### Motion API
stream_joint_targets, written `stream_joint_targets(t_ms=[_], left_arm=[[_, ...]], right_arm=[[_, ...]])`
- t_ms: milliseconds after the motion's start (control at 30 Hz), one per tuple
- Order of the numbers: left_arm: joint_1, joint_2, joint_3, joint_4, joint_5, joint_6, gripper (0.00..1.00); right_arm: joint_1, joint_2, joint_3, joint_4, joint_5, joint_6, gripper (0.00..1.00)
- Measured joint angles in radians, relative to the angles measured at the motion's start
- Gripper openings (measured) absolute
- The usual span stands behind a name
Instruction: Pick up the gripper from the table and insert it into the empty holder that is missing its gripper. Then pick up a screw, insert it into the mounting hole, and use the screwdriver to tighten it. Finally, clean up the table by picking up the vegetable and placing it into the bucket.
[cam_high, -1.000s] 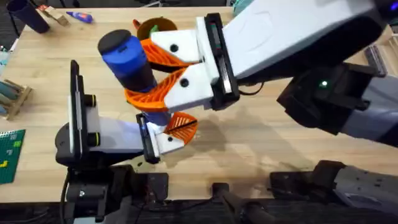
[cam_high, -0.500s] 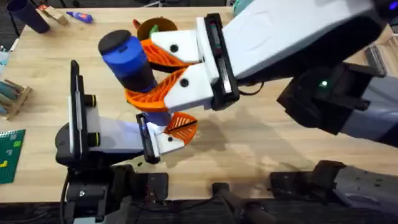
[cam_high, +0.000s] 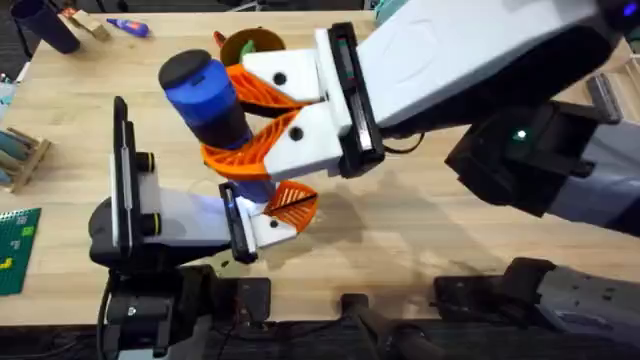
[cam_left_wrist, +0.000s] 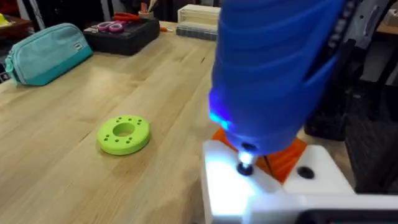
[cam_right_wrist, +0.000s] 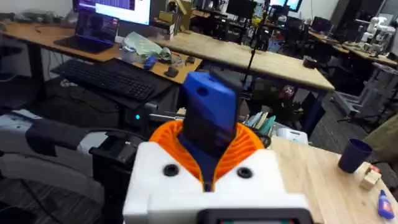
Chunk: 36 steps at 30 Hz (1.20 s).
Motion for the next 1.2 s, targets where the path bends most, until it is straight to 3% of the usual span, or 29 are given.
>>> stream_joint_targets(t_ms=[167,233,300,700,967,1200], left_arm=[[0.000,0.000,0.000,0.000,-0.001,0.000,0.010],[0.000,0.000,0.000,0.000,-0.001,0.000,0.010],[0.000,0.000,0.000,0.000,-0.001,0.000,0.010],[0.000,0.000,0.000,0.000,-0.001,0.000,0.010],[0.000,0.000,0.000,0.000,-0.001,0.000,0.010],[0.000,0.000,0.000,0.000,-0.001,0.000,0.010]], right_arm=[[-0.003,0.005,0.101,-0.166,-0.003,-0.006,0.043],[-0.010,0.012,0.221,-0.326,-0.003,-0.047,0.041],[-0.014,0.016,0.254,-0.349,-0.003,-0.062,0.041],[-0.046,0.016,0.272,-0.414,-0.005,-0.135,0.042],[-0.167,0.016,0.286,-0.478,-0.007,-0.166,0.041],[-0.329,0.016,0.288,-0.497,-0.006,-0.180,0.041]])
